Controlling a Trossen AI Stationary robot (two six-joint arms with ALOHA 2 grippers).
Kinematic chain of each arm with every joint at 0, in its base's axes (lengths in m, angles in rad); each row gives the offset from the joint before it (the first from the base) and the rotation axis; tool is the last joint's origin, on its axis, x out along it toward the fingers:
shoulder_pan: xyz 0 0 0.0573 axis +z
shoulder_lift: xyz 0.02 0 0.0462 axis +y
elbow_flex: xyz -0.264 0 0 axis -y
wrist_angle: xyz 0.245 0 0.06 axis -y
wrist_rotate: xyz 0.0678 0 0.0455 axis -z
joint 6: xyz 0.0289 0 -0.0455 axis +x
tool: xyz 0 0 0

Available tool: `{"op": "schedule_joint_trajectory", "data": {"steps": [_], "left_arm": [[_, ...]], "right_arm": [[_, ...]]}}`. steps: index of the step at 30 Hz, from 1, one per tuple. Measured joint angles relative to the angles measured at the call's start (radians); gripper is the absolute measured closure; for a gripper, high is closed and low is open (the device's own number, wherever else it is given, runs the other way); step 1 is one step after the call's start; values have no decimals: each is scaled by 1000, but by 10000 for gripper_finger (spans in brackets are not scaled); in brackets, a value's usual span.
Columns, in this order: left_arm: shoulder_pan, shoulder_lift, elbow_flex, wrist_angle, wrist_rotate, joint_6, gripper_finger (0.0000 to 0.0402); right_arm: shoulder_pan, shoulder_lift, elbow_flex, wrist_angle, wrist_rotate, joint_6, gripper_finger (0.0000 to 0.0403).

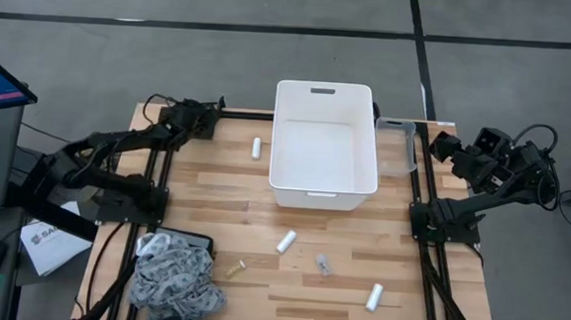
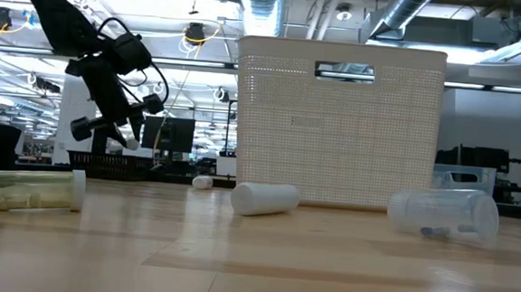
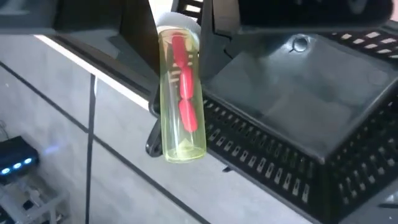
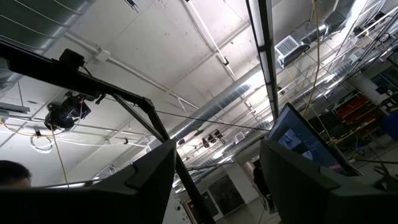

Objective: Pick & place medical supplies in basket/bin
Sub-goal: Put the top yellow pill bottle in the black bin, then put the yellow bottle in the black bin

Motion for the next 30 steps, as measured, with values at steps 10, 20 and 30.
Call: {"op": "schedule_joint_trajectory", "data": {"steps": [10, 20, 30], "left_arm": [[-21, 76, 28, -5, -1, -1, 276], [-21, 64, 29, 1, -7, -3, 226], [-55, -165, 29, 72, 213, 18, 225]], "right_arm": [[0, 0, 0, -4, -2, 0, 175], [0, 0, 0, -3, -26, 0, 175], [0, 0, 0, -3, -26, 0, 175]]}}
